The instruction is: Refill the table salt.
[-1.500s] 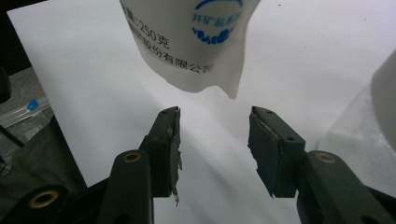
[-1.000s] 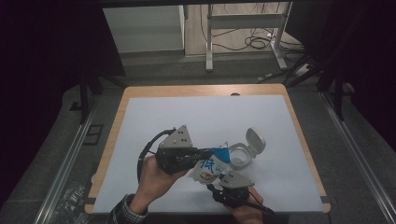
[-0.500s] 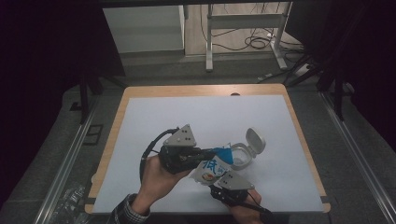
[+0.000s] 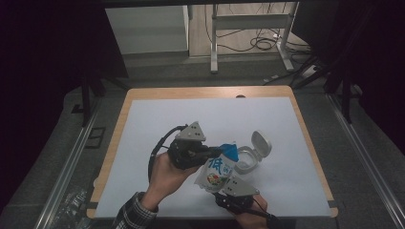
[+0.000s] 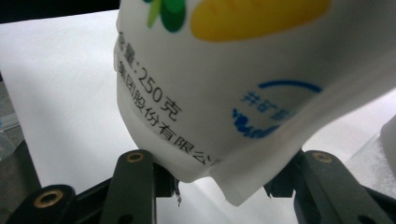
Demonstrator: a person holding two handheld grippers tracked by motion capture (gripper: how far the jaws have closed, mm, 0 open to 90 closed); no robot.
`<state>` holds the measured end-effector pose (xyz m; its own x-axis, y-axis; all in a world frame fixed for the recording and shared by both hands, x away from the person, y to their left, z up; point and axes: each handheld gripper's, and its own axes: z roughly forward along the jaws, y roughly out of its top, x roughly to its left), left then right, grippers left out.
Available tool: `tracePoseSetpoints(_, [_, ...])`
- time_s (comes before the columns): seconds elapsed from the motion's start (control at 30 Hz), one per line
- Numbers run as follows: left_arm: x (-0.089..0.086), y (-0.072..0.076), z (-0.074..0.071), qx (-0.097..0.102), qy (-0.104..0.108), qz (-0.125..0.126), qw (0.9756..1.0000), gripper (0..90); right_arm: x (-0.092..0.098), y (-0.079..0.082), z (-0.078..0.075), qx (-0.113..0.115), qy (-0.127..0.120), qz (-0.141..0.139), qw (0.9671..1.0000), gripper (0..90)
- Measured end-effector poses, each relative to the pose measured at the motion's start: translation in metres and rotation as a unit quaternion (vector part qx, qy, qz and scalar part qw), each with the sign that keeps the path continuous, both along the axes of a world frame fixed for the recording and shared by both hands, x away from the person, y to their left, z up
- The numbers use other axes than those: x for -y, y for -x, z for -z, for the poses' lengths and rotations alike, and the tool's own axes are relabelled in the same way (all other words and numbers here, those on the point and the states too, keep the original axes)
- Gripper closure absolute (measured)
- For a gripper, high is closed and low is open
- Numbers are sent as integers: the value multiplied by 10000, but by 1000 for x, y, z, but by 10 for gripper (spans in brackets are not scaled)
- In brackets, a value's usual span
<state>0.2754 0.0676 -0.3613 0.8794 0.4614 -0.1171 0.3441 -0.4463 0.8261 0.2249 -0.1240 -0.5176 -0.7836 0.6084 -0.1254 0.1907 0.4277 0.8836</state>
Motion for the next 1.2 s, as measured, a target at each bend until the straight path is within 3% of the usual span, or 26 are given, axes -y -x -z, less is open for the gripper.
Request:
tracePoseSetpoints(0.37, [12,-12,5,-183,-169,-7,9997,899,-1,5,1,38,74,-211,9997,536])
tracePoseSetpoints(0.7, [22,-18,6,-152,-317,59,9994,900,3,6,0,-392,-217,-369,9983,559])
tracePoseSetpoints(0.93, [26,-23,6,-138,-469,178,9986,900,8,5,-1,-540,-300,-418,9972,576])
tracePoseSetpoints(1.2, [32,-27,7,-133,-616,102,9980,900,13,2,-2,-705,-401,-405,9959,610])
